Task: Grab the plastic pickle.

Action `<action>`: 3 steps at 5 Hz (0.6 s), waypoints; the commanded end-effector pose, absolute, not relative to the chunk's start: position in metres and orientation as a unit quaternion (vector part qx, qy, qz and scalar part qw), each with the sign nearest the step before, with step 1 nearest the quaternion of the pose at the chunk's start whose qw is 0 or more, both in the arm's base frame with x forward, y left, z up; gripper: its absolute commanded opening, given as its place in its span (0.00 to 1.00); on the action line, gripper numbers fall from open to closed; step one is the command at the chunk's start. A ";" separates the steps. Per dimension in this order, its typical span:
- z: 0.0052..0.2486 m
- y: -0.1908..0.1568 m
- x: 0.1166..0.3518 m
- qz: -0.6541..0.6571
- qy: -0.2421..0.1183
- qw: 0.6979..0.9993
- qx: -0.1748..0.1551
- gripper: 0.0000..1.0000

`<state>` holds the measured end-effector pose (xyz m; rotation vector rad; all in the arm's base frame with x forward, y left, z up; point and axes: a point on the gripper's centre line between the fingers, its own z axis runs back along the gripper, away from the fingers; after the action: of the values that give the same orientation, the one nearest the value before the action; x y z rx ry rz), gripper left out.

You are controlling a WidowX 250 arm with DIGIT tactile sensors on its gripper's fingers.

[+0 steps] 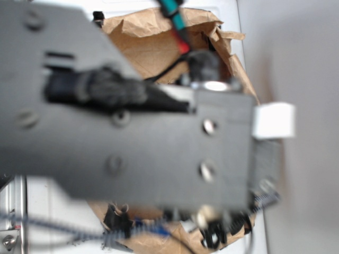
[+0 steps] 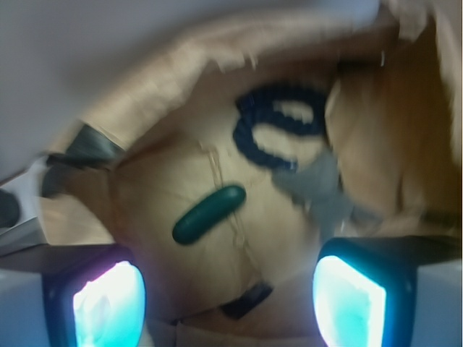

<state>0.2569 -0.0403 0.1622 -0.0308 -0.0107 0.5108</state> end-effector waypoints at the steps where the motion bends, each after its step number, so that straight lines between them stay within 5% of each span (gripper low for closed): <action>1: 0.147 0.000 0.241 0.337 -0.056 0.939 -0.039 1.00; 3: 0.104 -0.007 0.267 0.377 -0.047 0.925 -0.014 1.00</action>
<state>0.2583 -0.0060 0.0874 0.0008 -0.0349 0.7802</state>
